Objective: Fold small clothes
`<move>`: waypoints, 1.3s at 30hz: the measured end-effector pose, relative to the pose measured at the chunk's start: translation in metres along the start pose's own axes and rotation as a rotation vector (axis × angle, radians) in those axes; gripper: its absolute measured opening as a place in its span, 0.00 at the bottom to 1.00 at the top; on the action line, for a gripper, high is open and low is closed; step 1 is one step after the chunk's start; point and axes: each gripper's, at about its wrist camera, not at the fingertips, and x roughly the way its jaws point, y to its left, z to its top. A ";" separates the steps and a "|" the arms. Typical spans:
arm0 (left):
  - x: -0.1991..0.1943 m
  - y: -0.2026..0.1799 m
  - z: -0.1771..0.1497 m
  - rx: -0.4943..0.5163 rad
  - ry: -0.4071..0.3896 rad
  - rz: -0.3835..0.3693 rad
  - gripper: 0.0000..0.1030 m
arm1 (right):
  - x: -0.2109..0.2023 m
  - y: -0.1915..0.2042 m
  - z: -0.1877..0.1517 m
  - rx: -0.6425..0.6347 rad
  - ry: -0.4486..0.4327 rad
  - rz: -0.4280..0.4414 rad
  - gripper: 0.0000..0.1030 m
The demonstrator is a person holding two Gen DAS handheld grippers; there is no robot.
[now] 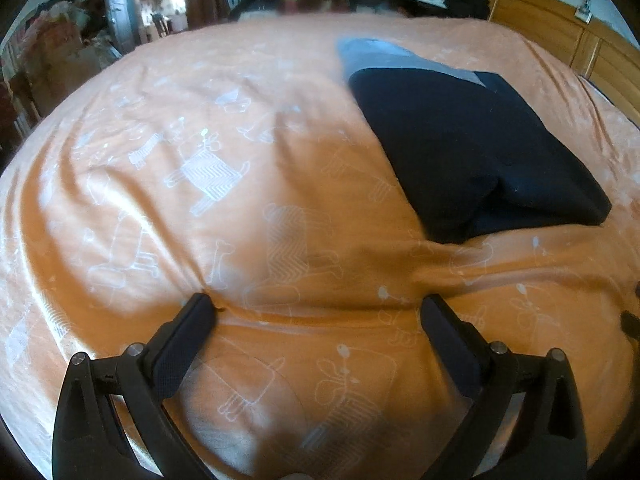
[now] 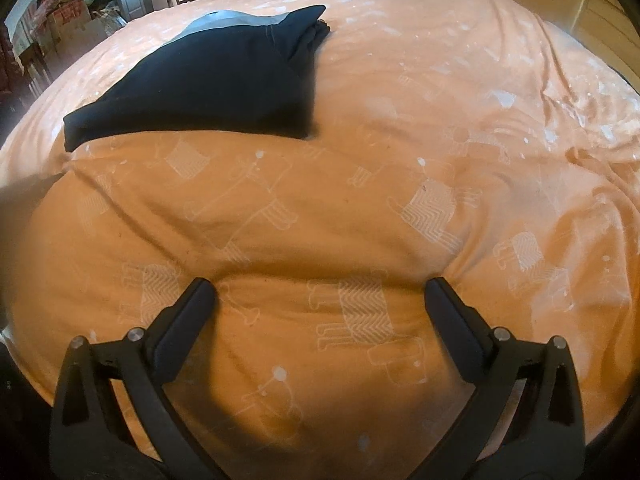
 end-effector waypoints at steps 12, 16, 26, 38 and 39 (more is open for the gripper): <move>-0.003 0.002 -0.007 -0.007 -0.012 -0.018 1.00 | 0.001 0.000 -0.001 -0.005 -0.009 0.014 1.00; -0.003 0.003 -0.007 -0.006 -0.013 -0.018 1.00 | 0.000 0.001 -0.002 -0.004 -0.010 0.015 1.00; -0.003 0.003 -0.007 -0.006 -0.013 -0.018 1.00 | 0.000 0.001 -0.001 -0.003 -0.010 0.024 1.00; -0.002 -0.001 0.012 -0.001 0.089 0.024 1.00 | 0.003 0.014 0.003 -0.009 -0.010 -0.059 1.00; -0.001 0.002 0.012 -0.011 0.081 0.012 1.00 | 0.004 0.013 0.004 0.026 -0.011 -0.057 1.00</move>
